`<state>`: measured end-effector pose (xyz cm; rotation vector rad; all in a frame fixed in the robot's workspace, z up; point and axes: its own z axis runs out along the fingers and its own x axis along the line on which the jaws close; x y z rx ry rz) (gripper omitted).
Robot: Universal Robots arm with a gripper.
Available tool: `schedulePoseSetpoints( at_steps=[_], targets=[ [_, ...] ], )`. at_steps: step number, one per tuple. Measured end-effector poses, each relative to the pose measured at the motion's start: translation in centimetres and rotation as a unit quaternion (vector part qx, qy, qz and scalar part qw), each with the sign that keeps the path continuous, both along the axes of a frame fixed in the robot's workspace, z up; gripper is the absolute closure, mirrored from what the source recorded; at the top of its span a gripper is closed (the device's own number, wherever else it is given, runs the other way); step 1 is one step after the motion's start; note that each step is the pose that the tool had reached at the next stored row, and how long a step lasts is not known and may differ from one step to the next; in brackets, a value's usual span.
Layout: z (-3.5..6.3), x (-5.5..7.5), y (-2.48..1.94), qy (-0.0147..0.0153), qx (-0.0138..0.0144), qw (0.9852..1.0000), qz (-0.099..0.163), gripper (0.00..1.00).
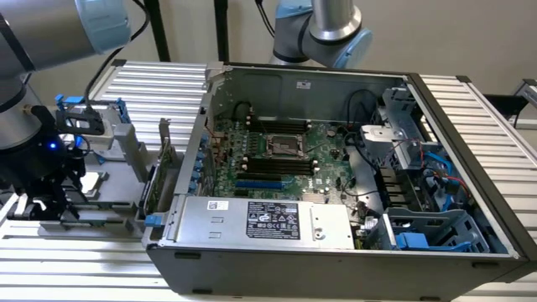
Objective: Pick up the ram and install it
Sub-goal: 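Pick up the ram and move it above insertion slot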
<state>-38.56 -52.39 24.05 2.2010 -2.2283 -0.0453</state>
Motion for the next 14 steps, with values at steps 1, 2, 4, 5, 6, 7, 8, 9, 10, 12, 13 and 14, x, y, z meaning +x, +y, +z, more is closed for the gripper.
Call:
schedulePoseSetpoints(
  at_steps=[1,2,4,5,6,7,8,9,10,12,13,14],
  targets=[
    [-0.20,0.0,-0.04,0.0000,0.0000,1.0000,0.000,0.64],
    [-0.37,0.0,-0.07,0.0000,0.0000,1.0000,0.001,0.64],
    [-0.73,0.1,-0.11,0.0000,0.0000,1.0000,0.001,0.64],
    [-0.91,0.1,-0.13,0.0000,0.0000,1.0000,0.002,0.64],
    [-1.10,0.1,-0.15,0.0000,0.0000,1.0000,0.002,0.64],
    [-1.28,0.1,-0.17,0.0000,0.0000,1.0000,0.002,0.64],
    [-1.47,0.2,-0.19,0.0000,0.0000,1.0000,0.002,0.64],
    [-1.65,0.2,-0.20,0.0000,0.0000,1.0000,0.003,0.64],
    [-1.82,0.2,-0.21,0.0000,0.0000,1.0000,0.003,0.64],
    [-2.18,0.2,-0.23,0.0000,0.0000,1.0000,0.003,0.64],
    [-2.37,0.3,-0.23,0.0000,0.0000,1.0000,0.004,0.64],
    [-2.55,0.3,-0.23,0.0000,0.0000,1.0000,0.004,0.64]
  ],
)
